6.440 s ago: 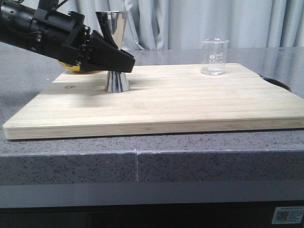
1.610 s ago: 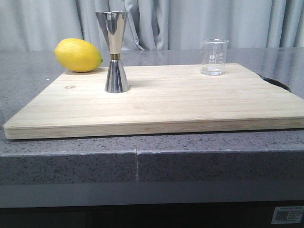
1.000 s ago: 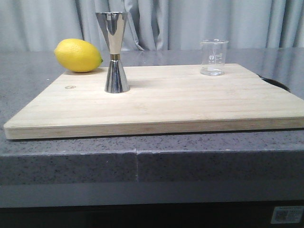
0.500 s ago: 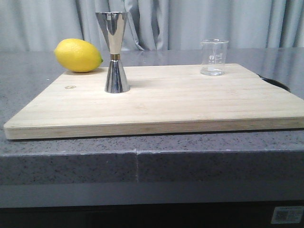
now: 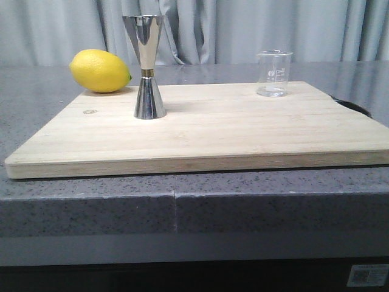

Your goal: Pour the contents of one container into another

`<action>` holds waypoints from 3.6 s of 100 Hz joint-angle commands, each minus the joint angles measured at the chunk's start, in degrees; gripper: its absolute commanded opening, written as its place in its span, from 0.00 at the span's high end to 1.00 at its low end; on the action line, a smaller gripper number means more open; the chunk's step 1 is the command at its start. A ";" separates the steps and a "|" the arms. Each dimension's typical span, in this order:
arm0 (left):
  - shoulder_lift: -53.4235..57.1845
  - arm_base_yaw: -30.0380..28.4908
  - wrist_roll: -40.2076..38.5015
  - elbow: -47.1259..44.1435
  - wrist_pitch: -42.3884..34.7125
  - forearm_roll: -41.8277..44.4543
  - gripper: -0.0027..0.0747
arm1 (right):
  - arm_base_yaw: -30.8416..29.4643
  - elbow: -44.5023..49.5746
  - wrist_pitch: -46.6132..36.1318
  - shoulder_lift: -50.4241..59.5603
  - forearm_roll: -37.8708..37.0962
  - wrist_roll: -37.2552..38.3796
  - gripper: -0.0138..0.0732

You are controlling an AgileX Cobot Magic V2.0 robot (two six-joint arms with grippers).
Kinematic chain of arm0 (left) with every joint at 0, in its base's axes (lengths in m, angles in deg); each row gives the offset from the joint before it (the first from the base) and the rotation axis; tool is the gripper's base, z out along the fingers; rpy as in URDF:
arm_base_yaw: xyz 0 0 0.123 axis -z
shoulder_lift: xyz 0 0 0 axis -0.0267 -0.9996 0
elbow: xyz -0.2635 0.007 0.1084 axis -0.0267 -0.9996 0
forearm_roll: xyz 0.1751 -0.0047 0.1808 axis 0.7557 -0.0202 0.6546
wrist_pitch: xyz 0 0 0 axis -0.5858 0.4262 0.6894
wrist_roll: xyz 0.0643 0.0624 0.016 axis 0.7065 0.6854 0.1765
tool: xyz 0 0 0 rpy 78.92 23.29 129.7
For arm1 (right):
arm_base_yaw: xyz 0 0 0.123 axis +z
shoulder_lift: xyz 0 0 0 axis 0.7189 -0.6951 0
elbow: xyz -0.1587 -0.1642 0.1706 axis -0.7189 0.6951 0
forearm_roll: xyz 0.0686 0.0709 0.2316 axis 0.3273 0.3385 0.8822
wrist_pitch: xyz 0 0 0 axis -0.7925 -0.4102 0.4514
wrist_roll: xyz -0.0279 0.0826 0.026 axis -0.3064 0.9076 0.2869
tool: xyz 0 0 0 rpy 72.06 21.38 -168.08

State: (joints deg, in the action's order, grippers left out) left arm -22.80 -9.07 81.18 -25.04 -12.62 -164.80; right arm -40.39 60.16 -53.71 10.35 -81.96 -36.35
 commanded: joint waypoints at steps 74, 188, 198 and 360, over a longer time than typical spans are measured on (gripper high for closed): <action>2.30 -0.11 5.68 -4.35 -6.70 -7.06 0.99 | -0.33 -1.53 -0.14 -0.27 -0.07 -0.13 0.92; 2.30 -0.11 5.68 -4.35 -6.70 -7.06 0.99 | -0.33 -1.53 -0.14 -0.27 -0.07 -0.13 0.92; 2.30 -0.11 5.68 -4.35 -6.70 -7.06 0.99 | -0.33 -1.53 -0.14 -0.27 -0.07 -0.13 0.92; 16.58 14.60 -114.95 -9.29 -51.65 107.16 0.99 | -0.33 -1.53 -0.14 -0.27 -0.07 -0.13 0.92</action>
State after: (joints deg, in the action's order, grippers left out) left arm -6.01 2.42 -23.42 -33.18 -50.53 -68.97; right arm -40.44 60.16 -49.70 10.35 -81.84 -36.35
